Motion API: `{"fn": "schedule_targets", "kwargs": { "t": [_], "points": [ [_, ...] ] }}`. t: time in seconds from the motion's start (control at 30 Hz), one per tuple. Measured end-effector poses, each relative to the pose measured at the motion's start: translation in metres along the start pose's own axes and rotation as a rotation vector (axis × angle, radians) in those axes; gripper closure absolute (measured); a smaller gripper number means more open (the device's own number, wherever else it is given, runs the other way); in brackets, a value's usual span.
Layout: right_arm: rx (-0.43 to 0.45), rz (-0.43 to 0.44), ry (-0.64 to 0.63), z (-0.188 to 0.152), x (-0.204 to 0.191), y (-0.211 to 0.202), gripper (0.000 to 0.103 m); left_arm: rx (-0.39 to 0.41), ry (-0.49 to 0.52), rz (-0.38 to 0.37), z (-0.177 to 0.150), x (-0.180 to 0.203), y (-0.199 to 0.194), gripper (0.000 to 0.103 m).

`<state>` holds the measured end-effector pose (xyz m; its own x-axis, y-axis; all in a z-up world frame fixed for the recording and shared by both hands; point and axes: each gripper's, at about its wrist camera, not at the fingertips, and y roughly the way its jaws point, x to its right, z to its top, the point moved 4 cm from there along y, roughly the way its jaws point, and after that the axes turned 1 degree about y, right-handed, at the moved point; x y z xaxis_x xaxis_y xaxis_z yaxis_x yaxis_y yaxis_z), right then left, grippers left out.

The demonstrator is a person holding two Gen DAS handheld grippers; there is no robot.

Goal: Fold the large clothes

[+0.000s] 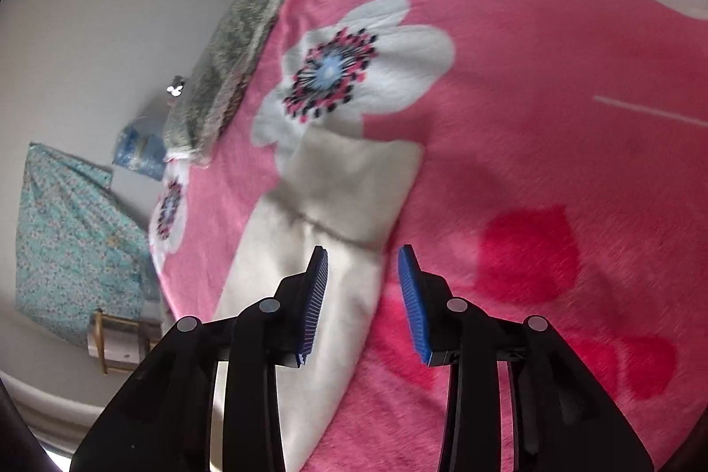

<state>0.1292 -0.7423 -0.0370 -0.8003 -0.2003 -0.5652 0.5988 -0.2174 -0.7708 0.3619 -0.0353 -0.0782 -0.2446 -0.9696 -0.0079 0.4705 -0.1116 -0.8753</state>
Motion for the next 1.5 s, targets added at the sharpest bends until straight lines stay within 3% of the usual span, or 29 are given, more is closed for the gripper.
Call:
{"fn": "schedule_targets", "kwargs": {
  "t": [0.13, 0.2, 0.3, 0.4, 0.53, 0.63, 0.73, 0.8, 0.97, 1.13, 1.3, 1.37, 1.4, 1.5],
  "points": [
    [-0.052, 0.001, 0.053, 0.009, 0.009, 0.022, 0.068, -0.001, 0.001, -0.001, 0.0, -0.001, 0.0, 0.004],
    [-0.042, -0.015, 0.006, 0.012, 0.002, 0.024, 0.088, -0.001, 0.001, -0.002, 0.0, -0.001, 0.0, 0.004],
    [-0.032, -0.015, -0.051, 0.012, -0.011, 0.018, 0.095, -0.002, 0.002, -0.002, 0.0, -0.001, 0.0, 0.004],
    [0.007, 0.022, -0.137, 0.007, -0.037, -0.01, 0.097, -0.003, 0.004, -0.004, 0.0, -0.001, 0.0, 0.004],
    [0.04, 0.123, -0.362, -0.022, -0.108, -0.069, 0.097, 0.005, 0.012, -0.009, -0.001, -0.001, -0.001, 0.004],
    [0.037, 0.265, -0.546, -0.07, -0.181, -0.123, 0.097, 0.023, -0.002, -0.011, 0.001, -0.004, -0.004, 0.004],
    [0.009, 0.391, -0.684, -0.128, -0.241, -0.166, 0.098, 0.111, -0.01, 0.035, 0.002, -0.011, -0.02, 0.004],
    [-0.019, 0.467, -0.758, -0.169, -0.273, -0.184, 0.098, 0.128, -0.016, 0.007, 0.0, -0.015, -0.029, 0.004],
    [-0.158, 0.61, -0.911, -0.294, -0.324, -0.181, 0.098, 0.099, -0.079, -0.033, -0.014, -0.033, -0.034, 0.004],
    [-0.382, 0.568, -1.037, -0.435, -0.324, -0.107, 0.098, 0.1, -0.116, -0.069, -0.036, -0.049, -0.045, 0.004],
    [-0.508, 0.363, -1.195, -0.553, -0.276, -0.017, 0.094, 0.137, -0.106, -0.158, -0.051, -0.058, -0.065, 0.004],
    [-0.543, 0.31, -1.235, -0.576, -0.256, -0.006, 0.088, 0.156, -0.087, -0.204, -0.055, -0.059, -0.072, 0.004],
    [-0.571, 0.311, -1.233, -0.581, -0.249, -0.006, 0.079, 0.165, -0.073, -0.221, -0.054, -0.059, -0.076, 0.004],
    [-0.575, 0.381, -1.196, -0.567, -0.238, -0.025, 0.055, 0.193, -0.052, -0.274, -0.049, -0.053, -0.084, 0.004]
  ]
}}
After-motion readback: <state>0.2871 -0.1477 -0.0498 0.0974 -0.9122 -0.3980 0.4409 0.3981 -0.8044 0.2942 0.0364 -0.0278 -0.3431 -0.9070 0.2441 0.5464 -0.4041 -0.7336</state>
